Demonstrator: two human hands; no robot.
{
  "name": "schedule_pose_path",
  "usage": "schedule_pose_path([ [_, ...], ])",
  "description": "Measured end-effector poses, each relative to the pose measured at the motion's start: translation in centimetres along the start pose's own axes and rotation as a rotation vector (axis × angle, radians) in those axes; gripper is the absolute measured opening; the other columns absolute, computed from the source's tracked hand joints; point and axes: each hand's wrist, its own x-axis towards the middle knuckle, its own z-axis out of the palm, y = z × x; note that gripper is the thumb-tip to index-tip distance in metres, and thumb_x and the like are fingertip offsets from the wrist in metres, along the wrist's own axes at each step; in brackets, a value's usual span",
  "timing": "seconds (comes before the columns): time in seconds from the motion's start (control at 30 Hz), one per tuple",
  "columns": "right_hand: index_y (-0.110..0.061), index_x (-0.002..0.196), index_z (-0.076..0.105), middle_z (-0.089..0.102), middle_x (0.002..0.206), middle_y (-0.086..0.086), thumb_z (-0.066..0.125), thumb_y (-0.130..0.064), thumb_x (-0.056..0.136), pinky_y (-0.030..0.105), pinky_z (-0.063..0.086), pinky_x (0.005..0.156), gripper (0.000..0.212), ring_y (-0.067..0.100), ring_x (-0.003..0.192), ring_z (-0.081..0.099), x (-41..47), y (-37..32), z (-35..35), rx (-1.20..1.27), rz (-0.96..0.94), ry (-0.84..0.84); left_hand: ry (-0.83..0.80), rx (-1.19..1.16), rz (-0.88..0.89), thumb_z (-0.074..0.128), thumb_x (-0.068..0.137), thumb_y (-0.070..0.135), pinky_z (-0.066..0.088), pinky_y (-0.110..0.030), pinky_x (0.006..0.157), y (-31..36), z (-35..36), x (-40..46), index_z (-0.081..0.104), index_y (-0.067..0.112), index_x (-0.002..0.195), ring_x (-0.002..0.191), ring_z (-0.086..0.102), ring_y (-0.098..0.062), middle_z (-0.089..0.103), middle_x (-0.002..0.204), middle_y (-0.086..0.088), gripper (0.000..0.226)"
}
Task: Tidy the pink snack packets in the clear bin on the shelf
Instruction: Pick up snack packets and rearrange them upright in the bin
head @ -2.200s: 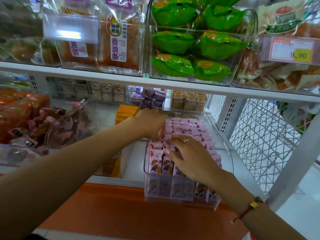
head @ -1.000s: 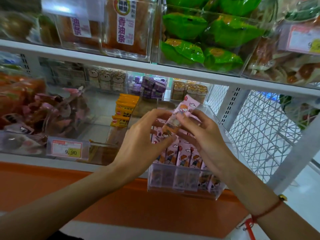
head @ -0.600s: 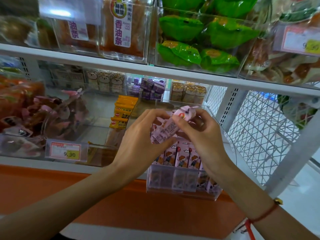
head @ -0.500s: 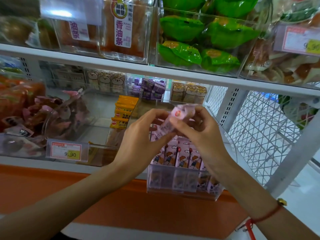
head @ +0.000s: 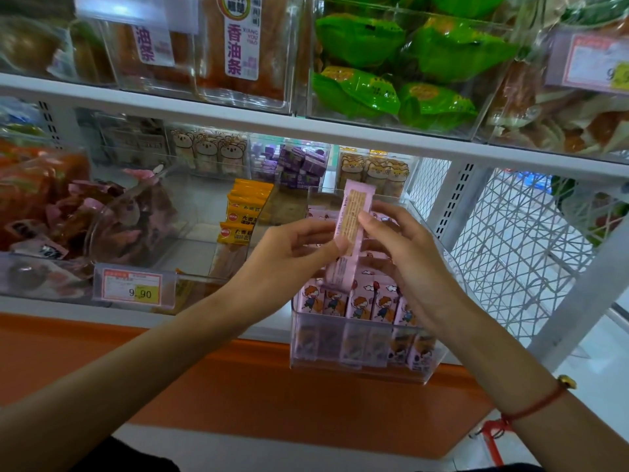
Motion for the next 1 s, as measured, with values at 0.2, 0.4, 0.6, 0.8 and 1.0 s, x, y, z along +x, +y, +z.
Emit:
schedule_pose_path([
  [0.2, -0.032, 0.112, 0.053, 0.061, 0.116, -0.008, 0.063, -0.013, 0.087, 0.037, 0.052, 0.095, 0.033, 0.005, 0.108, 0.06, -1.0, -0.6, 0.7, -0.147, -0.254, -0.131, 0.125, 0.328, 0.225, 0.068, 0.084, 0.017, 0.049, -0.027, 0.096, 0.5, -1.3, 0.1, 0.055, 0.02, 0.125, 0.111, 0.059, -0.001, 0.064, 0.117, 0.014, 0.044],
  [0.4, -0.032, 0.117, 0.052, 0.061, 0.114, -0.007, 0.063, -0.011, 0.088, 0.032, 0.053, 0.092, 0.037, 0.002, 0.105, 0.061, -1.0, -0.6, 0.8, -0.164, -0.322, -0.122, 0.118, 0.28, 0.198, 0.069, 0.083, 0.012, 0.048, -0.014, 0.092, 0.6, -1.4, 0.0, 0.055, 0.027, 0.12, 0.107, 0.06, 0.002, 0.064, 0.114, 0.016, 0.041],
  [0.6, -0.039, 0.135, 0.033, 0.053, 0.128, -0.01, 0.07, -0.034, 0.078, 0.026, 0.043, 0.102, 0.068, 0.002, 0.118, 0.051, -0.9, -0.1, 0.9, -0.275, -0.314, -0.07, 0.303, 0.06, 0.117, 0.071, 0.072, 0.03, 0.051, -0.009, 0.069, 1.3, -2.0, 0.3, 0.056, 0.022, 0.108, 0.086, 0.068, 0.002, 0.068, 0.098, 0.013, 0.04],
  [0.8, -0.021, 0.11, 0.055, 0.061, 0.111, -0.007, 0.065, -0.025, 0.087, 0.013, 0.051, 0.077, 0.026, 0.0, 0.1, 0.06, -1.1, 0.2, 2.0, -0.294, -0.423, -0.066, 0.26, -0.014, -0.039, 0.07, 0.067, 0.042, 0.058, -0.024, 0.077, 0.6, -1.3, 0.2, 0.05, 0.015, 0.125, 0.098, 0.067, -0.008, 0.067, 0.112, 0.004, 0.067],
  [1.0, -0.029, 0.099, 0.061, 0.071, 0.087, -0.011, 0.051, -0.02, 0.095, 0.017, 0.053, 0.068, 0.013, 0.004, 0.079, 0.068, -0.1, 0.4, 1.0, -0.023, -0.057, -0.136, 0.139, -0.27, -0.132, 0.068, 0.074, 0.027, 0.056, -0.026, 0.084, 0.9, -2.4, 0.3, 0.043, 0.024, 0.136, 0.105, 0.067, -0.015, 0.068, 0.116, -0.002, 0.067],
])
